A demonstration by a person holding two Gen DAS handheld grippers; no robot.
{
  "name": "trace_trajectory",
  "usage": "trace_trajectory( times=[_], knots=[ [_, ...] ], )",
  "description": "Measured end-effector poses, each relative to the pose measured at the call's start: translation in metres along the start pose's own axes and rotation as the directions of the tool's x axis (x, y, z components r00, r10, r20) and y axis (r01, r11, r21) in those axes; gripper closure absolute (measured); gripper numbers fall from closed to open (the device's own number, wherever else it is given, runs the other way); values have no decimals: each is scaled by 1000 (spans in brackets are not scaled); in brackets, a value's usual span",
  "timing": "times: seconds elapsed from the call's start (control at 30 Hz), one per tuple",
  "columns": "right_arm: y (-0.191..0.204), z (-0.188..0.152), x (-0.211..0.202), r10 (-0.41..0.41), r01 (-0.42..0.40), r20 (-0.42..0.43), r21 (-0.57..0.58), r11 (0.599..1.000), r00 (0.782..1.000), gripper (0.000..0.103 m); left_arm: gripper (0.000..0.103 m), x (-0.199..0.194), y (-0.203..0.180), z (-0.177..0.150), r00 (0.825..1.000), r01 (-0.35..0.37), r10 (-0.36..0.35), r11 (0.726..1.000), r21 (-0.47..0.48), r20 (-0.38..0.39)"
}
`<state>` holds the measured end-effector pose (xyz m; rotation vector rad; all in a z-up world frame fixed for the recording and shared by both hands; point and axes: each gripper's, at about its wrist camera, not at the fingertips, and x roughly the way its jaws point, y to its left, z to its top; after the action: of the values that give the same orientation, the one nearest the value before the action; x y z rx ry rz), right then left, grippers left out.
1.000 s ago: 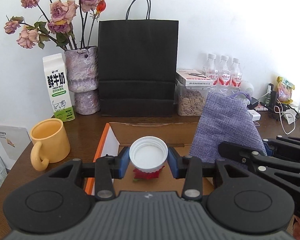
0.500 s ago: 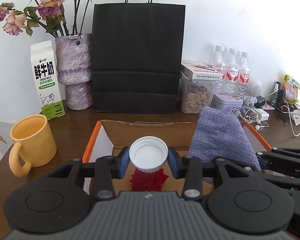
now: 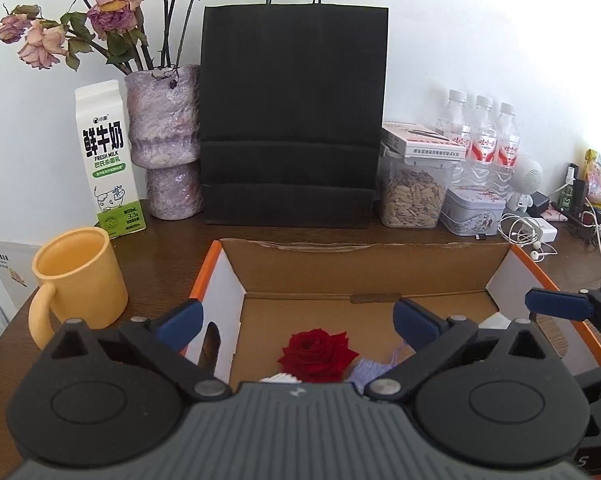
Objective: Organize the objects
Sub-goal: 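Carry the cap and pouch into the box and open both grippers, then withdraw both tools from the box and move the right gripper to the navy case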
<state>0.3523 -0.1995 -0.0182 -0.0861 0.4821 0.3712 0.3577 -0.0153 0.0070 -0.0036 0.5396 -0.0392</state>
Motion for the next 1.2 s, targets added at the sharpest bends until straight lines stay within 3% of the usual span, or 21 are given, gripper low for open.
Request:
trace_trajectory(
  times=[0.1,0.63,1.2],
  knots=[
    [0,0,0,7,-7,-5,1,1000,1000,0,0,2,1,0,1000,5,-5,1000,-6,-16],
    [3,0,-4,0,0,4,-9,1000,1000,0,0,-3,0,0,1000,5,-5,1000,-3,-10],
    [13,-12,-57,-10,10,30,7,1000,999,0,0,-56,1,-14,1000,-19,19,1000,-14,-6]
  ],
)
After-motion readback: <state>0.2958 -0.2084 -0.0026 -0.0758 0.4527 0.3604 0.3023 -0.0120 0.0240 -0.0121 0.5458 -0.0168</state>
